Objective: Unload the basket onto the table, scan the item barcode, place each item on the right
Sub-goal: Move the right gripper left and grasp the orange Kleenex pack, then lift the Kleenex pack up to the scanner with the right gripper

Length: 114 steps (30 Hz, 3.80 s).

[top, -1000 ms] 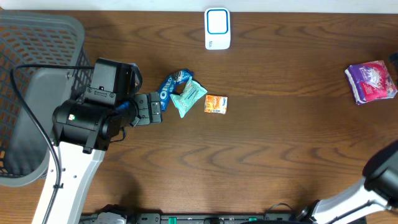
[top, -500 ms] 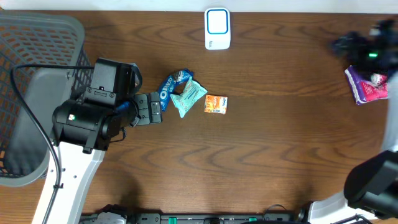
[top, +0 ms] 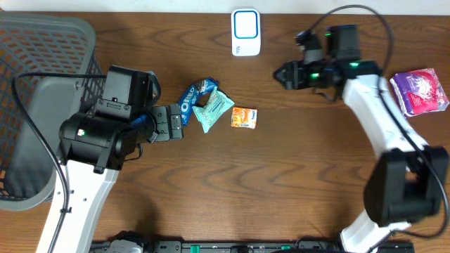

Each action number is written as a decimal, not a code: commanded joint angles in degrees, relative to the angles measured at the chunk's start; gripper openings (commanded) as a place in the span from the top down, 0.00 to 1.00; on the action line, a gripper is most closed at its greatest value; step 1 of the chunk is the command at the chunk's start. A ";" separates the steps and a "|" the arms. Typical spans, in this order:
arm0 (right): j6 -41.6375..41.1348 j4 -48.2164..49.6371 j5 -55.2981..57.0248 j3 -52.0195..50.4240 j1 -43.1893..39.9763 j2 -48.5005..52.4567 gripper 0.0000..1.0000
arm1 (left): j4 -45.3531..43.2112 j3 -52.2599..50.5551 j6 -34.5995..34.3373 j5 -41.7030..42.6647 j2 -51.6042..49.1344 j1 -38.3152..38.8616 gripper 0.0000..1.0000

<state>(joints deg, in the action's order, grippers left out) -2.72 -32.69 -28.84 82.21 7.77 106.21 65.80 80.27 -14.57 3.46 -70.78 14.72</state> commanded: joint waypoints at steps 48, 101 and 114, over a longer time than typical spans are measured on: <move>-0.15 -34.36 1.88 15.67 9.20 17.22 0.53 | 0.17 0.09 0.35 -0.74 -0.07 -0.28 0.02; -16.65 -2.95 8.24 -1.20 7.10 -0.24 0.99 | 0.17 0.09 0.37 -0.74 -0.07 -0.28 0.02; -17.09 8.39 38.53 -1.20 13.05 -3.10 0.99 | 0.17 0.09 0.37 -0.74 -0.07 -0.28 0.02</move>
<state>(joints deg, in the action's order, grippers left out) -19.11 -27.11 1.98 80.66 18.85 102.06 65.78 80.27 -14.57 3.44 -70.78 14.72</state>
